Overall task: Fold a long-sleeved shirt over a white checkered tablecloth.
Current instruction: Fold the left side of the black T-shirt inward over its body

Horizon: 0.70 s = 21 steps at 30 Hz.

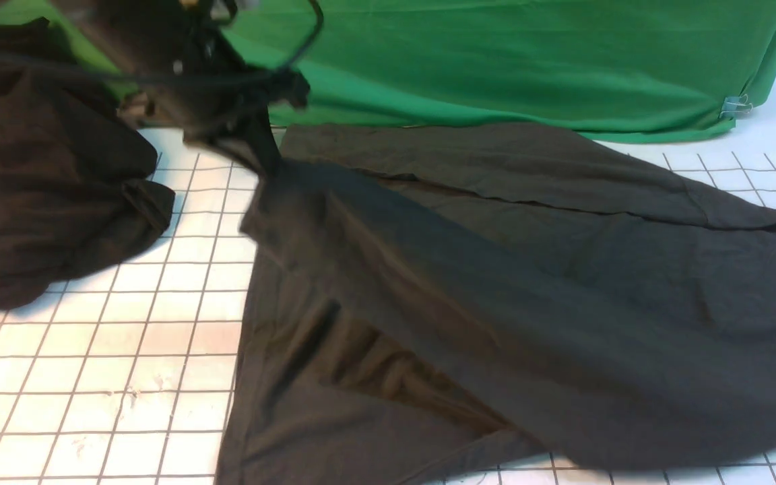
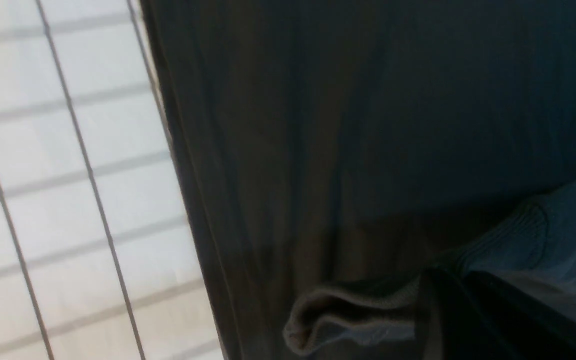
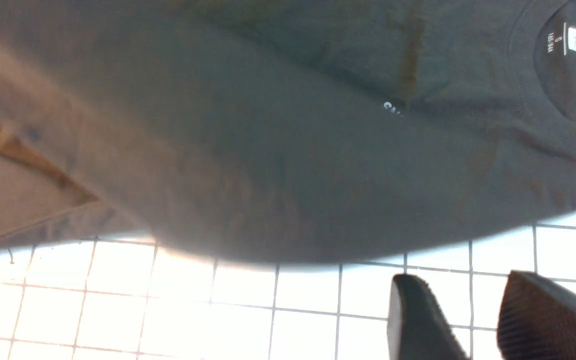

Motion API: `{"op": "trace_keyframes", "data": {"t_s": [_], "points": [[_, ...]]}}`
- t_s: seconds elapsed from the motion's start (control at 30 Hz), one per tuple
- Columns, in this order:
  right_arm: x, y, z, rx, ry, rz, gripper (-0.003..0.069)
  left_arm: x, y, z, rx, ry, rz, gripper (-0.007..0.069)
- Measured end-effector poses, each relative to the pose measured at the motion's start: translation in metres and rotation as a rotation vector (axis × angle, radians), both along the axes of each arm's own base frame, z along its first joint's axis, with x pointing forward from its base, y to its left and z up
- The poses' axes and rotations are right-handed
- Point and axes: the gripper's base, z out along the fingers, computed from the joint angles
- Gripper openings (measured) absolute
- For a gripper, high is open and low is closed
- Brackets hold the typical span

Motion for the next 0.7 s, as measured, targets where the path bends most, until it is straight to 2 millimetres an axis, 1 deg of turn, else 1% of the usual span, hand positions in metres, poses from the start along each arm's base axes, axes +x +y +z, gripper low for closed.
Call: {"op": "trace_keyframes", "data": {"t_s": [0.07,0.1,0.13,0.17,0.23,0.27,0.33,0.37,0.4,0.47,0.57,0.7], "points": [[0.0,0.0,0.0,0.0,0.0,0.0,0.0239,0.018,0.002,-0.007,-0.006,0.001,0.026,0.0007],[0.0,0.0,0.0,0.0,0.0,0.0,0.0239,0.03,0.004,-0.014,-0.009,0.005,0.043,0.0007],[0.0,0.0,0.0,0.0,0.0,0.0,0.0239,0.034,0.003,-0.017,-0.01,0.008,0.046,0.0007],[0.0,0.0,0.0,0.0,0.0,0.0,0.0239,0.049,0.004,-0.031,-0.012,0.017,0.065,0.0007],[0.0,0.0,0.0,0.0,0.0,0.0,0.0239,0.063,0.005,-0.05,-0.01,0.039,0.073,0.0007],[0.0,0.0,0.0,0.0,0.0,0.0,0.0239,0.066,0.005,-0.054,-0.009,0.046,0.074,0.0007],[0.0,0.0,0.0,0.0,0.0,0.0,0.0239,0.077,0.003,-0.08,-0.016,0.096,0.078,0.0008],[0.0,0.0,0.0,0.0,0.0,0.0,0.0239,0.078,0.002,-0.082,-0.018,0.101,0.079,0.0008],[0.0,0.0,0.0,0.0,0.0,0.0,0.0239,0.082,0.002,-0.093,-0.02,0.122,0.081,0.001],[0.0,0.0,0.0,-0.001,0.0,0.001,0.0239,0.087,0.001,-0.105,-0.021,0.132,0.087,0.0019],[0.0,0.0,0.0,-0.001,0.0,0.001,0.0239,0.092,0.001,-0.112,-0.031,0.115,0.125,0.006],[0.0,0.0,0.0,-0.001,0.0,0.001,0.0239,0.102,0.002,-0.104,-0.048,0.02,0.166,0.0181]]}}
